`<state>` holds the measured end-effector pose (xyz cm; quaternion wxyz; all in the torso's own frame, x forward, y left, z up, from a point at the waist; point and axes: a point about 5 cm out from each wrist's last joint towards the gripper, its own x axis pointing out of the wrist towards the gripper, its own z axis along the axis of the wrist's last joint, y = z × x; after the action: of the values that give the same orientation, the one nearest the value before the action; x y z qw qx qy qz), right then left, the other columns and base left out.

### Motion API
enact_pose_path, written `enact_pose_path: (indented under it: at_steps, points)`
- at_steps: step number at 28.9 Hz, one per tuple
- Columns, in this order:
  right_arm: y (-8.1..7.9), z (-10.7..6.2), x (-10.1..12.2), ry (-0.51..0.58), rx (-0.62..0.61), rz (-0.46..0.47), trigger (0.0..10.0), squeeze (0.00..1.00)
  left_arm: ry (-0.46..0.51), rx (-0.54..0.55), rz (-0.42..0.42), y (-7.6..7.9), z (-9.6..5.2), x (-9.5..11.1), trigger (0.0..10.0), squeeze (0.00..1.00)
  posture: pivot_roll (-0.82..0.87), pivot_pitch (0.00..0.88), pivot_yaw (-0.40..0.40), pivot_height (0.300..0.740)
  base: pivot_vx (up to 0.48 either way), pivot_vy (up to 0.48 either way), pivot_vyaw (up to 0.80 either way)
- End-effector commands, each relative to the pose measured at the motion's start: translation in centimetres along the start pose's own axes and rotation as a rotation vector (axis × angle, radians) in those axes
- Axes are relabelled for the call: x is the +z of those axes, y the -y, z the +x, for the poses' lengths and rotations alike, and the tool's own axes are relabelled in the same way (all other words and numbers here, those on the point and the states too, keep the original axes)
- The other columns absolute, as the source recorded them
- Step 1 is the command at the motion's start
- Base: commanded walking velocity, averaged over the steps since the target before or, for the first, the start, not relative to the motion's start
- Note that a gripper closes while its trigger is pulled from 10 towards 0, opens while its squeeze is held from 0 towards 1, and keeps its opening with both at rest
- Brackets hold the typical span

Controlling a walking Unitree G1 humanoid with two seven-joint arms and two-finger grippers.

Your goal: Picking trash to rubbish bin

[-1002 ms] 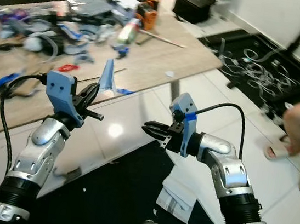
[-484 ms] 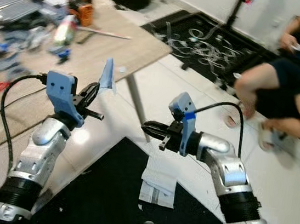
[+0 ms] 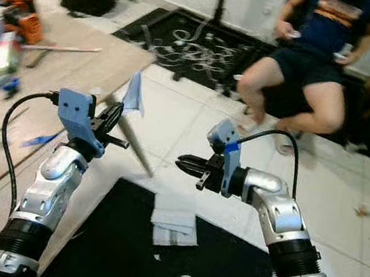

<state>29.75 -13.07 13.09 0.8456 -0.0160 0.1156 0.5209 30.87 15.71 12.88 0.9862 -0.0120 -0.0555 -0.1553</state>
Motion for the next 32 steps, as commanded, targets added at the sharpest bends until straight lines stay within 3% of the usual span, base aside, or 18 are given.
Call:
enact_pose_path:
  at_steps: [1,32]
  points:
    - [-0.22,0.38,-0.18,-0.011,0.015,0.005,10.0,0.0,-0.015,0.003,0.006,-0.14,-0.18,-0.28,10.0,0.0,0.0,0.0,-0.025,0.74,0.0,0.0,-0.8]
    - [-0.22,0.38,-0.36,-0.021,0.02,-0.004,10.0,0.0,-0.019,-0.01,0.006,0.01,-0.23,-0.44,10.0,0.0,0.0,0.0,-0.027,0.74,0.0,0.0,-0.8]
